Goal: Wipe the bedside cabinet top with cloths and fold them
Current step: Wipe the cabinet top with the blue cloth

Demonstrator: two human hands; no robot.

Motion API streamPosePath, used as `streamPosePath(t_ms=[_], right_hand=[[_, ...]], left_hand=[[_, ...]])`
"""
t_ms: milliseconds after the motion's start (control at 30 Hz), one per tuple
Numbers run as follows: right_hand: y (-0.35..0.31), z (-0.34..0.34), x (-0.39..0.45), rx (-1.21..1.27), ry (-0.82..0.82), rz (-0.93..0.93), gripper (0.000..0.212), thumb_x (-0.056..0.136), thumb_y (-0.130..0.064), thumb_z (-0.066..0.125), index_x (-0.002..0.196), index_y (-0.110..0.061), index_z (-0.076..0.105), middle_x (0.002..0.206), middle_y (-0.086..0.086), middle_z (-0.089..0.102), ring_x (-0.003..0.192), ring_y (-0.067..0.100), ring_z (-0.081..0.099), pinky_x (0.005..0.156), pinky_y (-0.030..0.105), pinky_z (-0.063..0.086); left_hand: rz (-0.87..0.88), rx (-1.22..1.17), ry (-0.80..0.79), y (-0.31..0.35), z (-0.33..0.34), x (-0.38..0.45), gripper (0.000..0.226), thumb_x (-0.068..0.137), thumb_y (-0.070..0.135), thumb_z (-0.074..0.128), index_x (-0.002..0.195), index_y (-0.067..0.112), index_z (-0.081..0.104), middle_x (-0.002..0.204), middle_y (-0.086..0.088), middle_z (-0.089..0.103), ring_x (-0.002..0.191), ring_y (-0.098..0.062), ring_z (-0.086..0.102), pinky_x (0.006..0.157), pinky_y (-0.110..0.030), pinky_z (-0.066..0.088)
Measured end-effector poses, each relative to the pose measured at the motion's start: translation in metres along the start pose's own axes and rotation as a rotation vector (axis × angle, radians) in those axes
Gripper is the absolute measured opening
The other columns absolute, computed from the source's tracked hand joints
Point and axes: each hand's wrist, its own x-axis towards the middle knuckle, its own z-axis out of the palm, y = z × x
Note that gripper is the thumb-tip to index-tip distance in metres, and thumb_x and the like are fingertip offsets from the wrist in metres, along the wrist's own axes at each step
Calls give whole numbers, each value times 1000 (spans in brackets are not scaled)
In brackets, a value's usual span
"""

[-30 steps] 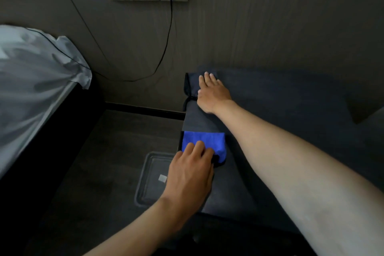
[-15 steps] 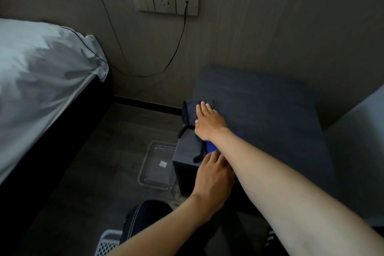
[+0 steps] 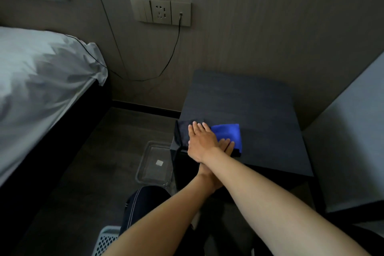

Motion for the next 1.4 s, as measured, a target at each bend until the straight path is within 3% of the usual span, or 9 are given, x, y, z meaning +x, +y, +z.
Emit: streamPosePath(t_ms=[67, 133, 267, 467, 633, 733, 800, 933, 1400], right_hand=[[-1, 0, -7, 10, -13, -13, 69, 101, -34, 30, 157, -5, 3, 165, 15, 0, 153, 28, 5, 124, 40, 0], [2, -3, -8, 43, -28, -25, 68, 102, -34, 31, 157, -5, 3, 165, 14, 0, 153, 28, 5, 124, 39, 2], [6, -5, -6, 102, -51, -48, 66, 103, -34, 30, 157, -7, 5, 166, 13, 1, 153, 27, 6, 124, 40, 7], [8, 0, -14, 122, -13, -43, 61, 105, -31, 27, 157, -7, 7, 166, 13, 4, 153, 25, 6, 124, 40, 6], [6, 6, -26, 135, 34, -8, 62, 104, -33, 27, 157, -6, 8, 165, 13, 6, 153, 24, 7, 124, 39, 3], [6, 10, -30, 140, 53, 9, 62, 104, -34, 24, 157, -6, 8, 166, 12, 6, 153, 23, 7, 124, 40, 3], [5, 12, -30, 136, 60, 30, 61, 105, -33, 22, 157, -7, 8, 166, 11, 5, 153, 23, 5, 124, 39, 2], [3, 8, -26, 116, 46, 76, 58, 106, -34, 17, 157, -8, 5, 166, 10, 2, 153, 23, 3, 124, 40, 1], [32, -3, 25, 181, -26, 98, 58, 107, -33, 15, 158, -13, -2, 166, 5, -6, 153, 19, -4, 124, 39, -3]], left_hand=[[187, 53, 1, 10, -3, 9, 61, 103, 29, 2, 152, -4, -14, 133, 46, 34, 144, -31, -32, 115, -35, -26], [349, 70, 37, 17, -9, 14, 69, 102, 37, 32, 158, 10, 2, 166, 1, 9, 153, -24, -4, 121, -37, -6], [525, -138, -36, -13, -7, 7, 55, 91, 26, 51, 143, 9, 48, 144, -11, 54, 132, -28, 51, 111, -39, 40], [660, -13, 66, -70, -38, -12, 38, 83, 17, 50, 118, 13, 66, 117, -7, 68, 103, -26, 62, 89, -38, 52], [298, -206, 408, -87, -49, 5, 8, 88, 15, 54, 90, 15, 62, 90, -4, 62, 83, -21, 55, 74, -40, 51], [127, -192, 285, -83, -38, 24, 36, 97, 20, 48, 132, 15, 53, 137, -2, 52, 126, -22, 48, 100, -37, 45], [103, -168, 143, -79, -28, 36, 51, 106, 26, 33, 155, 15, 27, 163, 0, 24, 151, -18, 19, 120, -34, 24], [64, -76, 64, -74, -16, 51, 59, 107, 31, 25, 159, 16, 2, 167, 0, -3, 153, -15, -6, 125, -35, 7], [15, 101, -64, -72, -33, 113, 76, 103, 33, 40, 157, 13, -9, 166, -4, -14, 152, -18, -11, 125, -38, 6]])
